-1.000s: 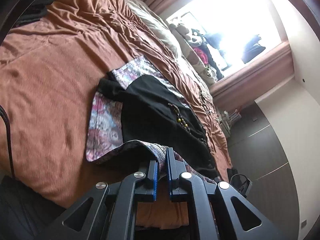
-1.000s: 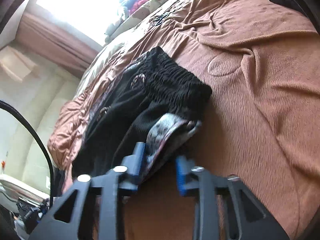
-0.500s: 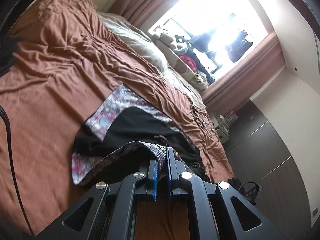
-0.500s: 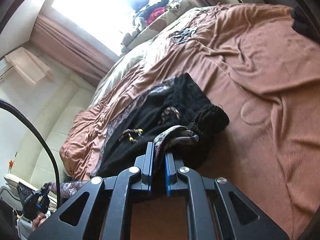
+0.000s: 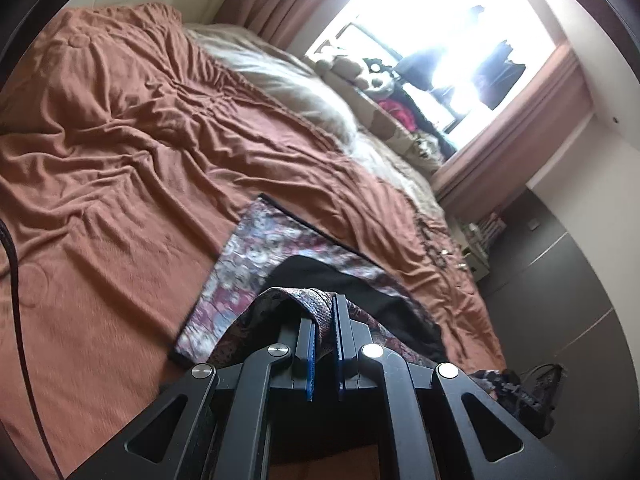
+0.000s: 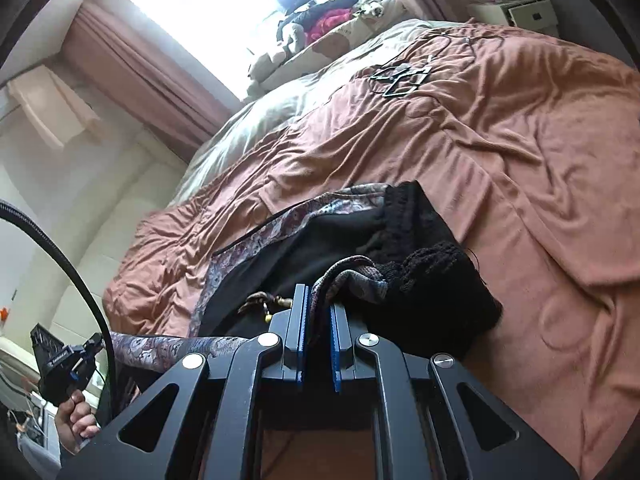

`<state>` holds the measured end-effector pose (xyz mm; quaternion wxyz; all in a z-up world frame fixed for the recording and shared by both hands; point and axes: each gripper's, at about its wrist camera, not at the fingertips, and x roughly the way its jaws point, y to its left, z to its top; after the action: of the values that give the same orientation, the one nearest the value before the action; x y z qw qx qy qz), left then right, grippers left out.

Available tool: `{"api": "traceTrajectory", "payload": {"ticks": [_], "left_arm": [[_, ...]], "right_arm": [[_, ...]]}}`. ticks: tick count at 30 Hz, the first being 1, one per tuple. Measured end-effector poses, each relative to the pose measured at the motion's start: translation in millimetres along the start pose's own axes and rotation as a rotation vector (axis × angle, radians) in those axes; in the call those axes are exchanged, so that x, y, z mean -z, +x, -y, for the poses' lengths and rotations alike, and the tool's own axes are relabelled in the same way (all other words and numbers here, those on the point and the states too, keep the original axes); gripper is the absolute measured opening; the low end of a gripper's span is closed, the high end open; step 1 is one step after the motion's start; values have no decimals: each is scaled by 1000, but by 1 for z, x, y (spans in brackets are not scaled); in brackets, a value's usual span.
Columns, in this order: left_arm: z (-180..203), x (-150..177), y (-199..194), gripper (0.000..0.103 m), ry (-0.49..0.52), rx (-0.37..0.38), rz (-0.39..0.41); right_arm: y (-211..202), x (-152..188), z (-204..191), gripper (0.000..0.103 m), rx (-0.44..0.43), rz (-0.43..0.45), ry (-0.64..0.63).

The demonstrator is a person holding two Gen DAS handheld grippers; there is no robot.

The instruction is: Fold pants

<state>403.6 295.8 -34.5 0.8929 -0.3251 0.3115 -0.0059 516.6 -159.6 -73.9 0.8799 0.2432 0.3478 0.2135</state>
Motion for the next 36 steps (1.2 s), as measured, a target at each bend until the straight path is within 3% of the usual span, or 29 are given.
{"api": "traceTrajectory", "payload": {"ticks": [16,18,19,20,22,26,30,36], "left_arm": [[-37,-59,121,11,83,-135,-129],[-38,-61,138,19,119,-168,-159],[-40,-62,143,39,127,-186,-166],[-42,-61,146,64,139,-216,-170],[-44,-60,145,75,175,-258,-145],[-51,-62,150,75,244,-298,-177],[-50,-54,165,75,377,-345,-249],[-49,-34,184,75,529,-340,-338]], "right_arm": [[110,-52,-37,8,161,-41,-100],[123,-54,-37,16,191,-66,-99],[127,-54,-39,31,198,-79,-103],[128,-55,-40,56,199,-86,-106],[120,-57,-44,77,182,-65,-109],[105,-57,-49,77,172,-47,-176],[103,-57,-42,77,236,-68,-231],[103,-60,-41,77,332,-115,-312]]}}
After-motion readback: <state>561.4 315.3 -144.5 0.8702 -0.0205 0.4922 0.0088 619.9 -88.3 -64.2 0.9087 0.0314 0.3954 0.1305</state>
